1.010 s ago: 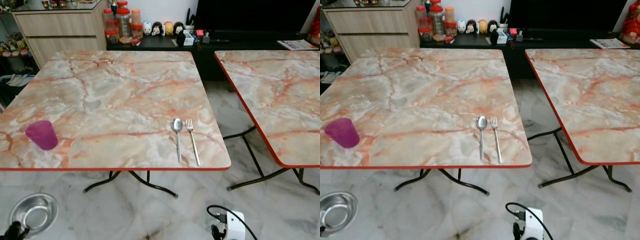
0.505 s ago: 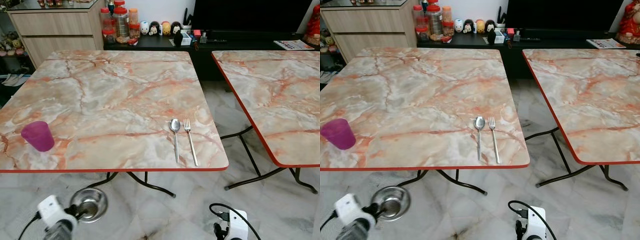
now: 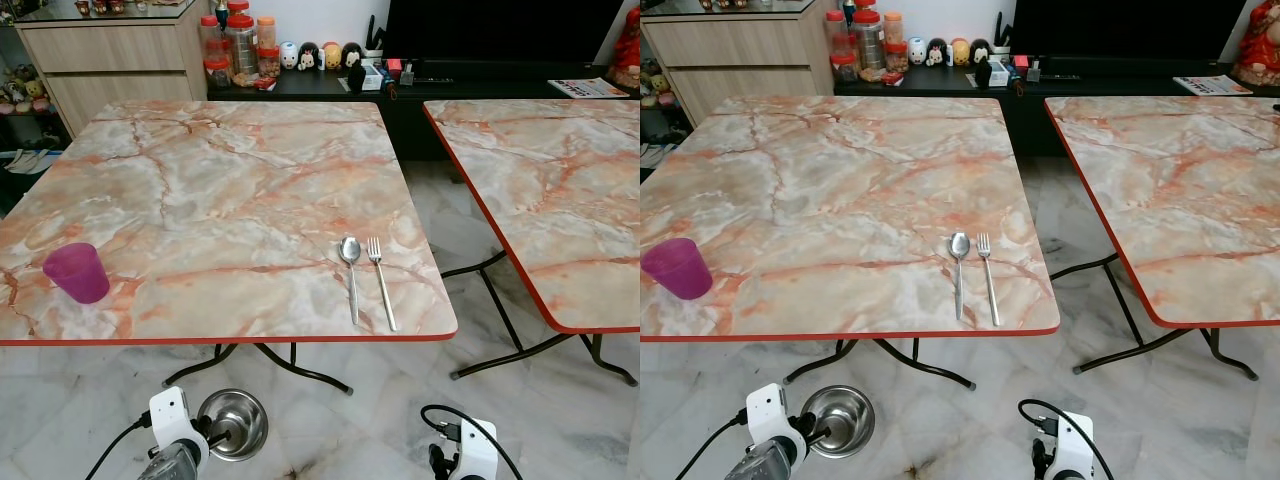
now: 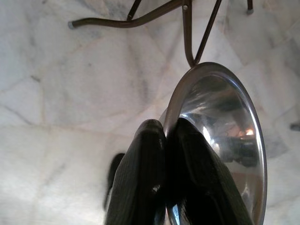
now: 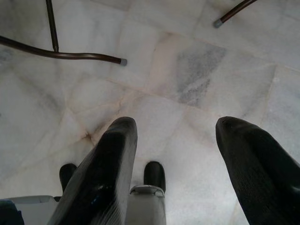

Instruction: Setting the table

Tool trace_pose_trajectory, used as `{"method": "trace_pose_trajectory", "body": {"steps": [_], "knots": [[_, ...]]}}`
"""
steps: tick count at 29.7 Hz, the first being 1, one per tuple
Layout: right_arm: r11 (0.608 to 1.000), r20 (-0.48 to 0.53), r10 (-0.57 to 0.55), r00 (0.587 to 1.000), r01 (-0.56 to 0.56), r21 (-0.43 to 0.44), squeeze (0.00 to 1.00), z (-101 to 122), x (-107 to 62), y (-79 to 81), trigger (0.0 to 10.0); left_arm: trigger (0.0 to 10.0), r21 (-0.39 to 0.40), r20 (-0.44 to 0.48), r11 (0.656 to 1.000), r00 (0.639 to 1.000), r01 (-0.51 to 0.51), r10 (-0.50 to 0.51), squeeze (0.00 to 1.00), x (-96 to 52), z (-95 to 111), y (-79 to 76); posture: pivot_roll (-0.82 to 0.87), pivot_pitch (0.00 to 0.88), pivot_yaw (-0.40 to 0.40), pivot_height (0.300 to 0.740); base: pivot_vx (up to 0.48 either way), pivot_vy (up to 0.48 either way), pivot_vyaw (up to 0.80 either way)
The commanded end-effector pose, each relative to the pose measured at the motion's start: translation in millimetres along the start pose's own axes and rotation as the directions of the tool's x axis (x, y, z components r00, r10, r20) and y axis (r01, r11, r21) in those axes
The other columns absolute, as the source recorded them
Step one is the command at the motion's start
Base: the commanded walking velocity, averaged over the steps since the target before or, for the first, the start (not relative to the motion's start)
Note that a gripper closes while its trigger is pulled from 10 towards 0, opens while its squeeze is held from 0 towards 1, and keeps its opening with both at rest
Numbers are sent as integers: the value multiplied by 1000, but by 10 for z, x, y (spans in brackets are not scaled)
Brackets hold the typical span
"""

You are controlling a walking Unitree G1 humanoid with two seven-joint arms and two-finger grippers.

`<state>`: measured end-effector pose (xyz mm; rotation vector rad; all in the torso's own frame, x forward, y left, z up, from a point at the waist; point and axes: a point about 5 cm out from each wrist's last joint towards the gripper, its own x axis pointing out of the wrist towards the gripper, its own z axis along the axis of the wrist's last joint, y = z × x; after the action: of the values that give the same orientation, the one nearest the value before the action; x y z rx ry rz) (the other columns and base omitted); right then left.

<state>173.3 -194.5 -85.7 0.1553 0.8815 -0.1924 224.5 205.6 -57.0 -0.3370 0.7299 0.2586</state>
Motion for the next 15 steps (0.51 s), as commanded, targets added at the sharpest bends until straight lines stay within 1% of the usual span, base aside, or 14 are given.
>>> {"method": "trace_pose_trajectory", "body": {"steps": [1,3,5,8,10,12,15], "knots": [[1000,17,-13,1000,12,19,0,23,0,-19,10000,10000,33,-8,999,1000,-10,10,0,5,5,-1,-8,0,-16,740,0,0,0],[1000,21,-14,1000,13,21,0,29,0,-28,10000,10000,27,-6,999,1000,-22,22,0,4,9,15,-10,0,-17,740,0,-253,0],[999,34,-42,999,43,-1,0,54,0,-70,10000,10000,39,-11,999,999,-34,35,0,-1,0,44,-11,0,-18,740,0,-343,0],[998,42,-60,997,61,-30,0,71,0,-99,10000,10000,43,-18,998,999,-44,45,0,-10,-28,64,-16,0,-15,740,0,-375,642],[998,41,-66,997,67,-12,0,68,-2,-109,10000,10000,44,-26,998,999,-47,48,0,-19,-60,77,-15,0,-15,740,0,-373,800],[998,30,-64,997,64,24,0,48,-4,-110,10000,10000,47,-32,998,998,-48,50,0,-24,-80,85,-17,0,-14,740,0,-371,0],[998,29,-62,998,62,6,0,42,-6,-111,10000,10000,51,-38,998,998,-48,50,0,-30,-99,92,-19,0,-11,740,0,-371,0]]}}
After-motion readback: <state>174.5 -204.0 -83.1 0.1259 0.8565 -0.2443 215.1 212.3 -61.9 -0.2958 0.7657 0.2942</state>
